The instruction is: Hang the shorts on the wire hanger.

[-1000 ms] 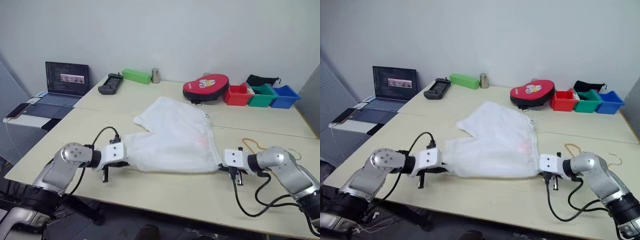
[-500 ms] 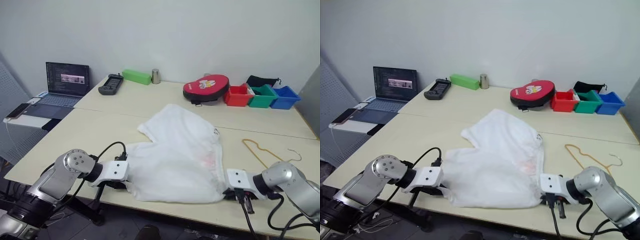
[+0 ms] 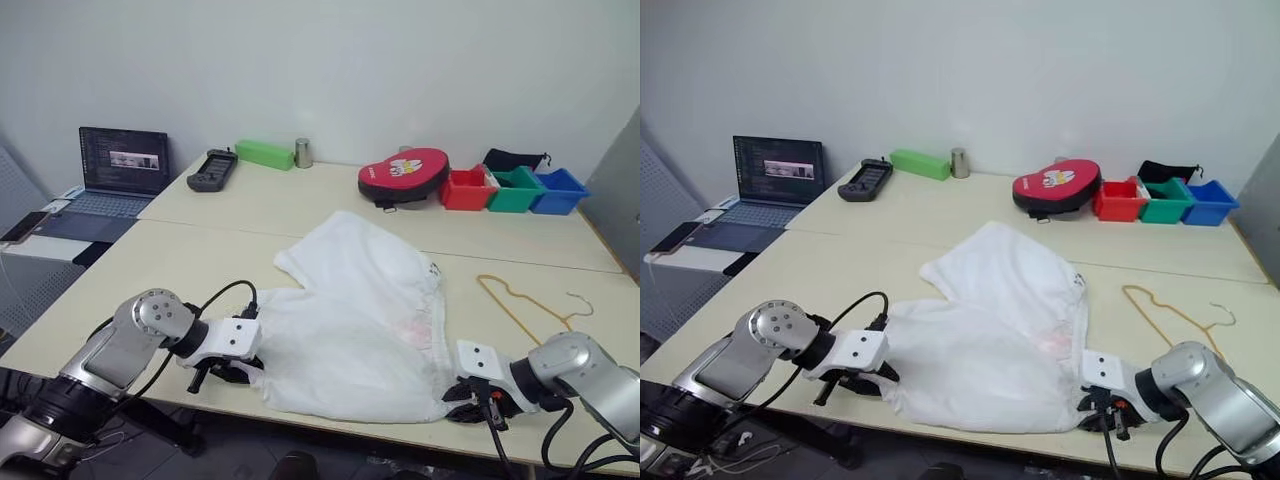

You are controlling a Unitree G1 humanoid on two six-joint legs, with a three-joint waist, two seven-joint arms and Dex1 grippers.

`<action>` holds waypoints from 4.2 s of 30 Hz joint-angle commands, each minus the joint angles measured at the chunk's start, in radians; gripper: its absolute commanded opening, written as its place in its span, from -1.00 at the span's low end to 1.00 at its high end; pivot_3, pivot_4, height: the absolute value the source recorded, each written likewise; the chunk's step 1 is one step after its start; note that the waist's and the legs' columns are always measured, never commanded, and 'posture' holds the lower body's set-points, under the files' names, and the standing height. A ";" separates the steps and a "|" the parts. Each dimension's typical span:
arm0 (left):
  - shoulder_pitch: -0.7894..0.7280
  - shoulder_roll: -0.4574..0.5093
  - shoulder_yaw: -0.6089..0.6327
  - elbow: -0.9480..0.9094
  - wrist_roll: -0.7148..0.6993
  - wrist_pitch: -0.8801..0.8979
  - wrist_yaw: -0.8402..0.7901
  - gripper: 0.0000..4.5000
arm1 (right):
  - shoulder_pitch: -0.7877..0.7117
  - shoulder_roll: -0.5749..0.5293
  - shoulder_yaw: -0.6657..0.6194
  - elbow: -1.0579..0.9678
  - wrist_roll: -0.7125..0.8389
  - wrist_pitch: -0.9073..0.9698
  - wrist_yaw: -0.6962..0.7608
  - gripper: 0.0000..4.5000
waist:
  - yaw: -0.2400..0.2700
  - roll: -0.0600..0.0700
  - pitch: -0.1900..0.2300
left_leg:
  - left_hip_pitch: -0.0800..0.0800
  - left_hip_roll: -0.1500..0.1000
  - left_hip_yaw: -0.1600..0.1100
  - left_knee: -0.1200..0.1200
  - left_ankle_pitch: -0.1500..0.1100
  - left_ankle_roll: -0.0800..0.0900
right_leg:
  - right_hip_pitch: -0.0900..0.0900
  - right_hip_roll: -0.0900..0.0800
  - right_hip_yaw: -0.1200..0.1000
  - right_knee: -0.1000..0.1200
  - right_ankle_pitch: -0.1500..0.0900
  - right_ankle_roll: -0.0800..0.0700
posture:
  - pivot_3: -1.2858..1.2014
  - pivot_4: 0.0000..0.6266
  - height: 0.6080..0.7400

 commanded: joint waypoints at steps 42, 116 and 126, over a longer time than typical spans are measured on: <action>-0.274 -0.647 -0.039 -0.073 -0.228 0.362 0.522 0.70 | -0.172 0.008 -0.293 0.986 -0.109 -0.050 -0.291 0.90 | -0.126 0.007 0.001 | 0.017 -0.002 -0.001 -0.002 0.000 0.001 | 0.020 0.001 0.011 -0.001 -0.003 -0.002 | 0.19 -1.00 1.00; -0.962 -0.491 0.115 1.160 -0.032 0.033 -0.114 0.98 | -0.495 -0.012 -0.068 0.630 -1.063 -1.446 -1.193 -1.00 | -0.136 0.012 0.013 | 0.000 -0.005 -0.003 -0.002 0.001 0.000 | 0.006 -0.001 0.009 -0.011 0.001 0.003 | 0.16 -1.00 1.00; -0.967 -0.514 0.131 1.152 -0.028 0.029 -0.114 0.30 | -0.474 -0.007 -0.057 0.633 -1.075 -1.453 -1.186 -1.00 | -0.147 0.012 0.013 | 0.001 -0.005 -0.003 -0.001 0.001 0.001 | 0.006 -0.001 0.009 -0.007 0.001 0.003 | 0.17 -1.00 1.00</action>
